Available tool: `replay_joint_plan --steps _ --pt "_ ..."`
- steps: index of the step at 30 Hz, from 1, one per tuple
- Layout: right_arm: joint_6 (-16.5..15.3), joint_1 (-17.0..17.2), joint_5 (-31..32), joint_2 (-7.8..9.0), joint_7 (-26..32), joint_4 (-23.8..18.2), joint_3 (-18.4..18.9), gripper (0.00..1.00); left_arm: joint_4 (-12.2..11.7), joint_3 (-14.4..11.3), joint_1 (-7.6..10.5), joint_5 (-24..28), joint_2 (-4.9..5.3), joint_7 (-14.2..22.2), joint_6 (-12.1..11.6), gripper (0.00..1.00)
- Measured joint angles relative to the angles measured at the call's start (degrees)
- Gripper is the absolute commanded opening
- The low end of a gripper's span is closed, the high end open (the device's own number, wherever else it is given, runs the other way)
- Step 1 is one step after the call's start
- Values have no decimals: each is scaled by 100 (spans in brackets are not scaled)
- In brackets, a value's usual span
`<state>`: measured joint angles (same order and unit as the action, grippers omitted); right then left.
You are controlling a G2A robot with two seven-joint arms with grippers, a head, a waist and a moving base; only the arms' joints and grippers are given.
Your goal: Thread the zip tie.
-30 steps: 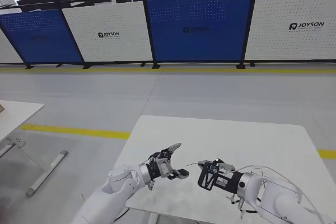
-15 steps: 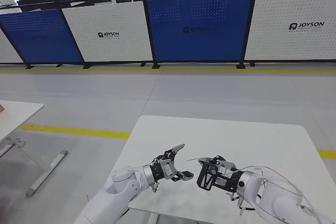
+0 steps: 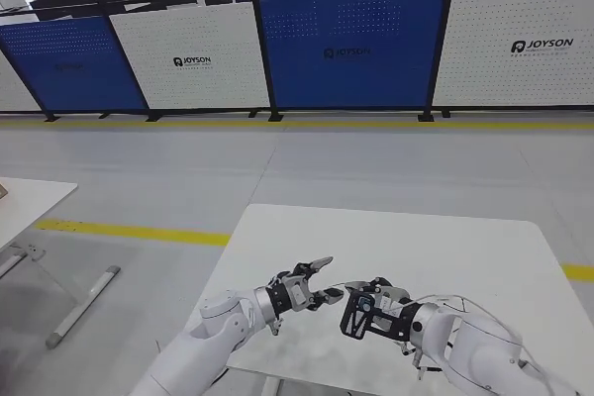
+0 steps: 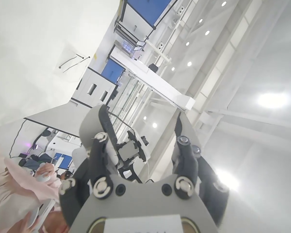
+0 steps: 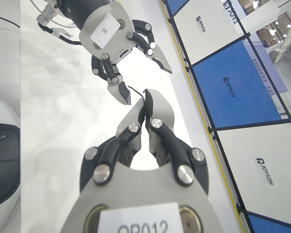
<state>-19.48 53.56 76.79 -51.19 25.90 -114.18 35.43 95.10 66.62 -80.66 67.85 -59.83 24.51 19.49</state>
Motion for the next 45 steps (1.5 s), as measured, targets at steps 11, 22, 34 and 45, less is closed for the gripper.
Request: replay_joint_plan --steps 11,22,34,45 --pt "0 0 0 0 0 0 0 0 -16 -141 -13 -36 75 126 -1 0" --pt "0 0 0 0 0 0 0 0 -40 -189 21 -38 118 150 -1 0" --pt "0 0 0 0 0 0 0 0 134 -105 -127 -133 139 181 -63 61" --pt "0 0 0 0 0 0 0 0 147 -89 -139 48 107 249 -107 31"
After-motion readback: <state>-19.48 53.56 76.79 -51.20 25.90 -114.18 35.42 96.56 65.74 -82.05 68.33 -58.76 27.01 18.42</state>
